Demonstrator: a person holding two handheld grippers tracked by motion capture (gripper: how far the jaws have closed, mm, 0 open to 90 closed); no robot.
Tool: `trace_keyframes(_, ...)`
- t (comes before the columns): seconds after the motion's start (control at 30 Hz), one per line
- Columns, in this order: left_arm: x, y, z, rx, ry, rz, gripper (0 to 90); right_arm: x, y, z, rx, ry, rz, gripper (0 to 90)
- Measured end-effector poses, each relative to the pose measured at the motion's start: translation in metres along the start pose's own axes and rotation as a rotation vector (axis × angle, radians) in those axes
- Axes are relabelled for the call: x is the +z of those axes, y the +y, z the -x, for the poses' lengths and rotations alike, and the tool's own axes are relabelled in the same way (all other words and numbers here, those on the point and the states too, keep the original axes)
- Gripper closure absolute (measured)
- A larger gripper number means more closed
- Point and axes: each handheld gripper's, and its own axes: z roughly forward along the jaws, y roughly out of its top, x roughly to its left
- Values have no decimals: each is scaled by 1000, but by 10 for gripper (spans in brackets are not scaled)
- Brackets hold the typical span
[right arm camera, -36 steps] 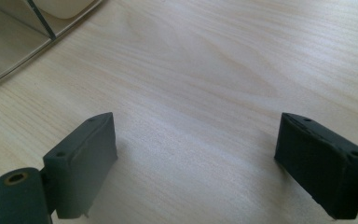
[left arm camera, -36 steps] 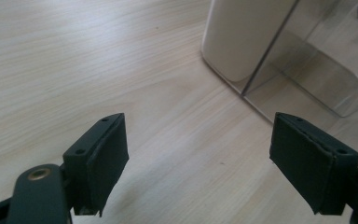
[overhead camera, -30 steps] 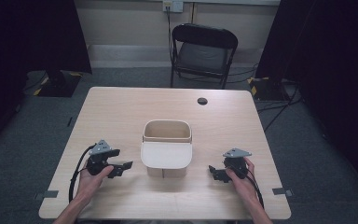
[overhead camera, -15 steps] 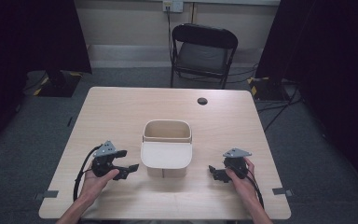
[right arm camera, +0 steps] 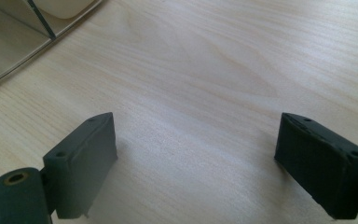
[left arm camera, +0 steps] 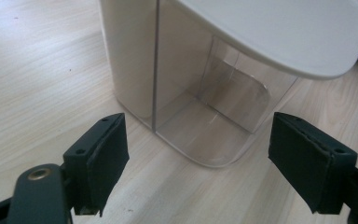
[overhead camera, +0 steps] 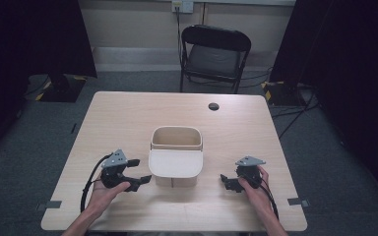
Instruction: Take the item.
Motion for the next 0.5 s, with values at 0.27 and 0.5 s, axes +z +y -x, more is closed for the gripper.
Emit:
trace_keyframes(0.27, 3, 4, 6, 14, -14, 2, 197, 0, 0, 0, 0, 0, 0, 118)
trace_keyframes(0.5, 3, 6, 10, 28, -26, 19, 224, 0, 0, 0, -1, 0, 0, 118)
